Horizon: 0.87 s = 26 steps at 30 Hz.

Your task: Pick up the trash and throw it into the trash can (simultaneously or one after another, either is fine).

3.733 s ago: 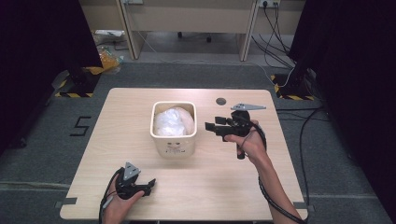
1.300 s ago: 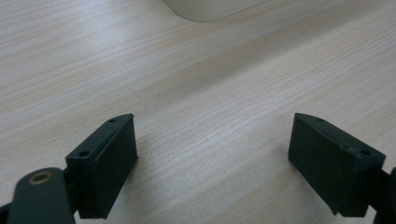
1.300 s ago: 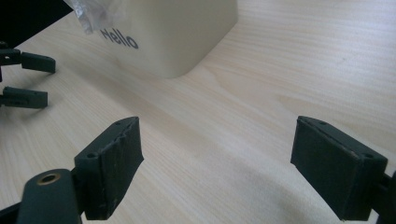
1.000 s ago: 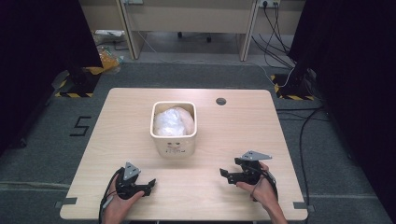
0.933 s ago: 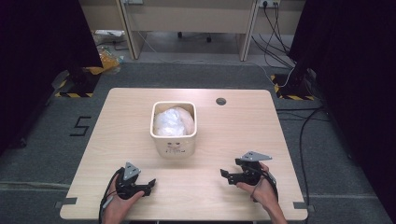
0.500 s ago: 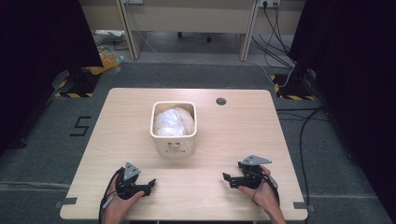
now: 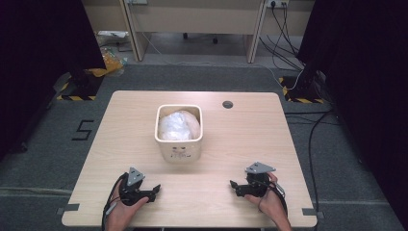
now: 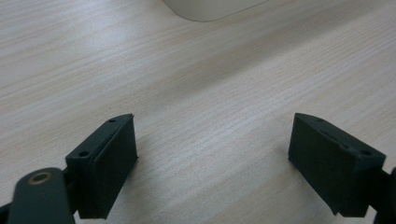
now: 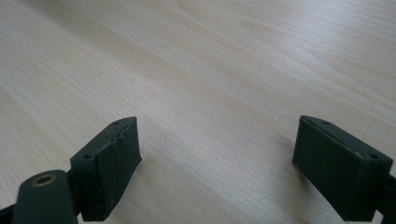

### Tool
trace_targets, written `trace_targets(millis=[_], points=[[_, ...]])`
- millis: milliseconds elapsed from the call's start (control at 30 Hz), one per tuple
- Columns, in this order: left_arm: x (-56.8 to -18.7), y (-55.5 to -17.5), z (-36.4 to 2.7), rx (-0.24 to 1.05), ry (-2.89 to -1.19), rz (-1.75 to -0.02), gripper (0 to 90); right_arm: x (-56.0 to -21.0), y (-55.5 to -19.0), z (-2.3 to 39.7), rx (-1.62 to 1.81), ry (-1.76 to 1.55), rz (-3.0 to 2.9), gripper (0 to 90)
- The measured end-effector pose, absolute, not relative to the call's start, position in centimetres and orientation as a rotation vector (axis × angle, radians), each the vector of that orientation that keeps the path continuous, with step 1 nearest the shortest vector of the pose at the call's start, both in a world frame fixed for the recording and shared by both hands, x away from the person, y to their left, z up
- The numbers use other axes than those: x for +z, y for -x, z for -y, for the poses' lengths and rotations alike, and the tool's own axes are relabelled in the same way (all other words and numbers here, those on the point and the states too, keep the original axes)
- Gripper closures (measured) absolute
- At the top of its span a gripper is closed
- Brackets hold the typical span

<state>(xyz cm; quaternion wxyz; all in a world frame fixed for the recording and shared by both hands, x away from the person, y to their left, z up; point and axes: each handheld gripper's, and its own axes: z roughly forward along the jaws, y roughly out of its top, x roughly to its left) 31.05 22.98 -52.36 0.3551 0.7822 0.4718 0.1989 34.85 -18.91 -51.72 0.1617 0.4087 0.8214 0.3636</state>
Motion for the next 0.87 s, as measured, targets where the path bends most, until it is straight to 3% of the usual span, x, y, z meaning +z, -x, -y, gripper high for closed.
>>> trace_targets(millis=[867], points=[[-52.36,-31.05,-22.98,0.514,-2.021,-1.219,14.6,-51.81,-34.77,18.46,0.992,-1.124,-2.366,10.2]])
